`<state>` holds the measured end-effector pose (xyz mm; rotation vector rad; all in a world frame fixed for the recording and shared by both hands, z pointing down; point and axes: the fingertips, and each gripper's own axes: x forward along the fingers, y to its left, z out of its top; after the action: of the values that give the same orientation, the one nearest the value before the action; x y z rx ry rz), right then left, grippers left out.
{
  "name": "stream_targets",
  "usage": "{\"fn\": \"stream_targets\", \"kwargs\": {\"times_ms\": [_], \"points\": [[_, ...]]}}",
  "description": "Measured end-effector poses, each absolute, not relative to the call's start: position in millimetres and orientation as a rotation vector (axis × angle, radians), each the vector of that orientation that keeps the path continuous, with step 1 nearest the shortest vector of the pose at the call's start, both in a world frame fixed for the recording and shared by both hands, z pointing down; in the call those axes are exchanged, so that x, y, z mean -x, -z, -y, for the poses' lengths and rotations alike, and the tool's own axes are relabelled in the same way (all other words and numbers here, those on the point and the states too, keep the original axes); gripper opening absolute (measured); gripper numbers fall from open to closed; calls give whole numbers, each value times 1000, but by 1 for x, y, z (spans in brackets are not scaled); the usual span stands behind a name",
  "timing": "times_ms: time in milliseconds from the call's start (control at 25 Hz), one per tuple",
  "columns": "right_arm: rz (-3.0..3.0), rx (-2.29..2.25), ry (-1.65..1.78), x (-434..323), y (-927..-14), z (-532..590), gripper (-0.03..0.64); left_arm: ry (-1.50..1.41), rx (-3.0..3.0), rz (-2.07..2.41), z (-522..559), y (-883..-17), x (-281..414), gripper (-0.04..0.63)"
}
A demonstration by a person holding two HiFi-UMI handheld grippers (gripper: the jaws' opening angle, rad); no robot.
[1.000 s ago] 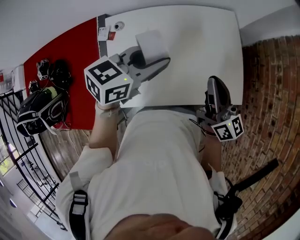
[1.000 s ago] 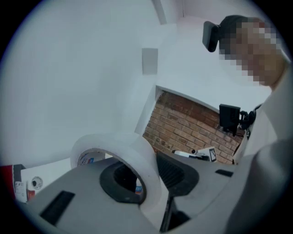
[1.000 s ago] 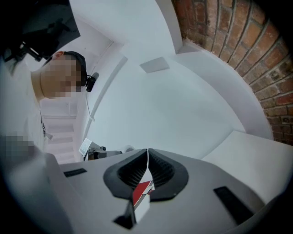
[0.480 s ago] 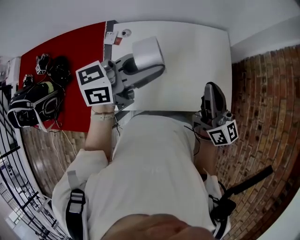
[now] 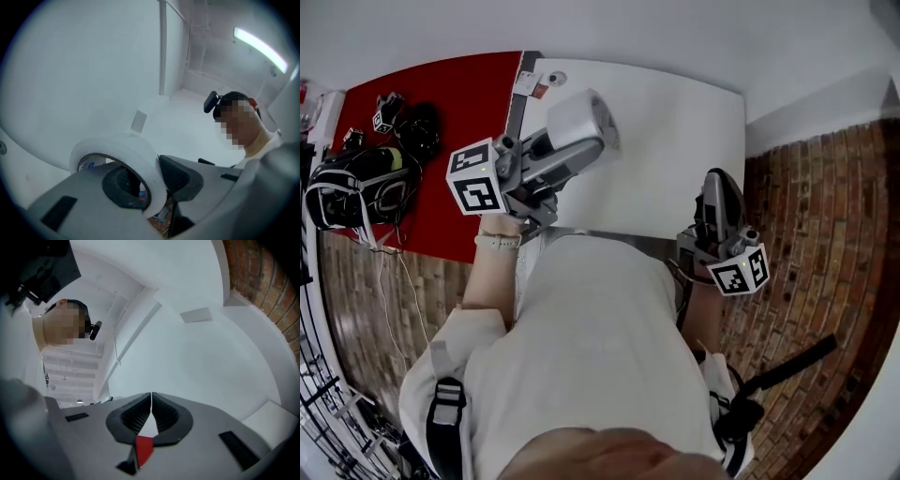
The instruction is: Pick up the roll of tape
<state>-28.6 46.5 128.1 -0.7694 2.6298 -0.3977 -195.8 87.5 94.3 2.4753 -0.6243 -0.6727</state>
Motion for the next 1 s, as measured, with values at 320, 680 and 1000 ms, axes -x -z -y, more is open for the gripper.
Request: {"fn": "stream_targets", "kwargs": {"times_ms": [320, 680, 1000], "points": [[-2638, 672, 408, 21, -112, -56, 23, 957, -2382, 589, -121, -74, 201, 114], [-2675, 597, 444, 27, -116, -67, 23, 1169, -2283, 549, -152, -72, 214, 104], [-2667, 568, 515, 25, -124, -63, 22, 1237, -2249, 531, -155, -73, 217, 98]]}}
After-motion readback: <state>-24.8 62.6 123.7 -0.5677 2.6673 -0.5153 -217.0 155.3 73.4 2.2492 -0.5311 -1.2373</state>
